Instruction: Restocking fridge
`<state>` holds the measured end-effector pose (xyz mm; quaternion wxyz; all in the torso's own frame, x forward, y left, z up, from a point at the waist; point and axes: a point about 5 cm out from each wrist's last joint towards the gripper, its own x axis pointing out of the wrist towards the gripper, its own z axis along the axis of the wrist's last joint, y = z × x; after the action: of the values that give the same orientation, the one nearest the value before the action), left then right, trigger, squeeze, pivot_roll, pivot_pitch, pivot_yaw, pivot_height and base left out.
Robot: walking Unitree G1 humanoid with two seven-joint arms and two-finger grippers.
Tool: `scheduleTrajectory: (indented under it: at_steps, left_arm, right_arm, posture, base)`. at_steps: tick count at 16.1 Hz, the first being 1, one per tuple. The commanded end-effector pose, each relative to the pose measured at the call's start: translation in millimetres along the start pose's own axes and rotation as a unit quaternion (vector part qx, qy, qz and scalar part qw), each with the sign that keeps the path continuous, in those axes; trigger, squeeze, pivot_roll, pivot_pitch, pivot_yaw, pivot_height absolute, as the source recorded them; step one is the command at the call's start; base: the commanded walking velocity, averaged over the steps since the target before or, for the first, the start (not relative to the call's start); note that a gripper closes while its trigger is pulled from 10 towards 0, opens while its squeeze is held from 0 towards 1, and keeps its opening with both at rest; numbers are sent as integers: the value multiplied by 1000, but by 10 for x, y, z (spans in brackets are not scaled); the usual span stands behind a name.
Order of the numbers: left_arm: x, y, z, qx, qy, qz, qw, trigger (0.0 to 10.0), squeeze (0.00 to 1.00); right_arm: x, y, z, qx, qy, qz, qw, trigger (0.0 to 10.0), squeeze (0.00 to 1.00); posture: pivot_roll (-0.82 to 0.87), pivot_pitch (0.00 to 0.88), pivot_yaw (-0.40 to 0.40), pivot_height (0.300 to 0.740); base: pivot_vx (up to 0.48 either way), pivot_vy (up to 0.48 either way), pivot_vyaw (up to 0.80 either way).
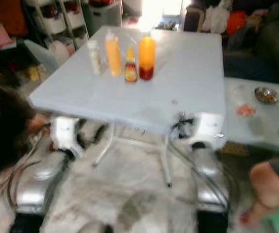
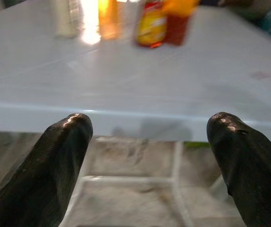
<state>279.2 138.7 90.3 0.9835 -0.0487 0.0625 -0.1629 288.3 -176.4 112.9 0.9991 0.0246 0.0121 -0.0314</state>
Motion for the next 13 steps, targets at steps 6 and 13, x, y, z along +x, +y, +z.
scheduleTrajectory:
  at_steps: [6,13]
  left_arm:
    - [15,-84,5,16,-19,-10,1000,10000,0]
    - [65,-81,97,-5,-66,24,998,10000,0]
  right_arm:
    - [-9,-93,16,-6,-2,-15,1000,10000,0]
    - [-10,-70,112,-31,-41,-17,999,10000,0]
  posture:
    - [-58,5,21,740]
    - [-54,12,18,740]
  base:
    - [0,345,0]
    - [0,0,0]
